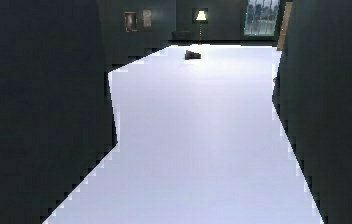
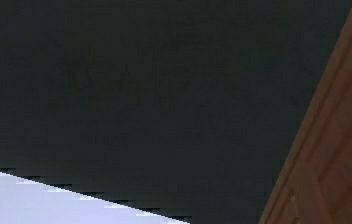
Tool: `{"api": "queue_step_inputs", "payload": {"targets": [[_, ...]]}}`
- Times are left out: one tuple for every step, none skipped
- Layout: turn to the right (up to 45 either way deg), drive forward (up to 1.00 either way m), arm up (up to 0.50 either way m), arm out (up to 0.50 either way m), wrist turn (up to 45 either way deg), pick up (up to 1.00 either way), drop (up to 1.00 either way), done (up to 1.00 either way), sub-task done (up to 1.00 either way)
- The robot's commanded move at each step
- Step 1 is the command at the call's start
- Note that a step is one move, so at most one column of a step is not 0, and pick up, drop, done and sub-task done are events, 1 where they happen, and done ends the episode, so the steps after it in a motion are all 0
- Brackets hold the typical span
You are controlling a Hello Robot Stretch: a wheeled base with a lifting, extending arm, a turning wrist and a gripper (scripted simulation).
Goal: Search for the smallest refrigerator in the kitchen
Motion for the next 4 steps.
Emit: {"api": "queue_step_inputs", "payload": {"targets": [[3.0, 0.0, 0.0, 0.0, 0.0, 0.0, 0.0, 0.0, 0.0], [-36.0, 0.0, 0.0, 0.0, 0.0, 0.0, 0.0, 0.0, 0.0], [27.0, 0.0, 0.0, 0.0, 0.0, 0.0, 0.0, 0.0, 0.0], [0.0, 0.25, 0.0, 0.0, 0.0, 0.0, 0.0, 0.0, 0.0]]}}
